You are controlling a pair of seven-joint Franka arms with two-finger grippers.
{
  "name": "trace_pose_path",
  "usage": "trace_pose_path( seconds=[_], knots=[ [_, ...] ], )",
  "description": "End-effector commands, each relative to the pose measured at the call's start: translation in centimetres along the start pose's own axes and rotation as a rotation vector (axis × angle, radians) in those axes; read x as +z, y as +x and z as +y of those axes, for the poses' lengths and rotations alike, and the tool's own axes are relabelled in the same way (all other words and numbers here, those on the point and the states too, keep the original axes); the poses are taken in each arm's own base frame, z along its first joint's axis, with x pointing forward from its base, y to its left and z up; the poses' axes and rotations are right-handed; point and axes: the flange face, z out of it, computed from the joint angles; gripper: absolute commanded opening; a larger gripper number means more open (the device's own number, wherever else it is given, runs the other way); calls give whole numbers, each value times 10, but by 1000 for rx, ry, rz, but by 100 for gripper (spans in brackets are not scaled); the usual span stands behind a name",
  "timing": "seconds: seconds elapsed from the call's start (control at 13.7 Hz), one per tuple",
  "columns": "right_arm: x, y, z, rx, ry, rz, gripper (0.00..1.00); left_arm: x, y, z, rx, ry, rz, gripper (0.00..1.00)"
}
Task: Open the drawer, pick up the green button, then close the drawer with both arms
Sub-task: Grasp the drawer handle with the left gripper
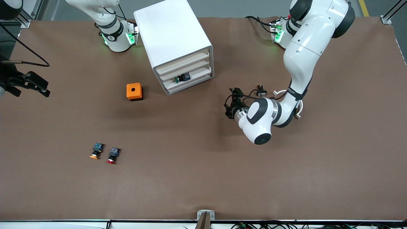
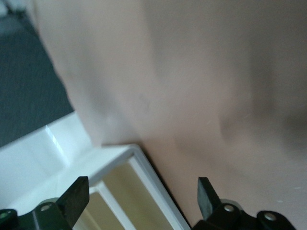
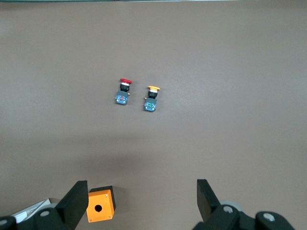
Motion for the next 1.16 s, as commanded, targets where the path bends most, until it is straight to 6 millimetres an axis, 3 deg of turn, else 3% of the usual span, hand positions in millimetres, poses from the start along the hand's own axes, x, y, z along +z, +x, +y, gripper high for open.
trace_pose_path(
  seconds=[0.0, 0.07, 0.29, 0.51, 0.87, 1.09],
  knots=[
    [-5, -4, 3, -8, -18, 7, 100, 27, -24, 1, -155, 65, -61, 98],
    [-5, -4, 3, -8, -18, 7, 100, 39, -22, 8, -241, 101, -91, 98],
    [-5, -4, 3, -10, -18, 7, 100, 71, -50, 1, -291, 166, -123, 92],
    [-5, -4, 4, -10, -18, 7, 100, 86, -56, 4, -357, 218, -167, 78],
    [-6, -3, 4, -7, -12, 12, 100, 128, -78, -5, -449, 262, -110, 73],
    [-3, -3, 4, -4, -9, 6, 100, 143, -80, -5, -465, 276, -91, 57]
  ],
)
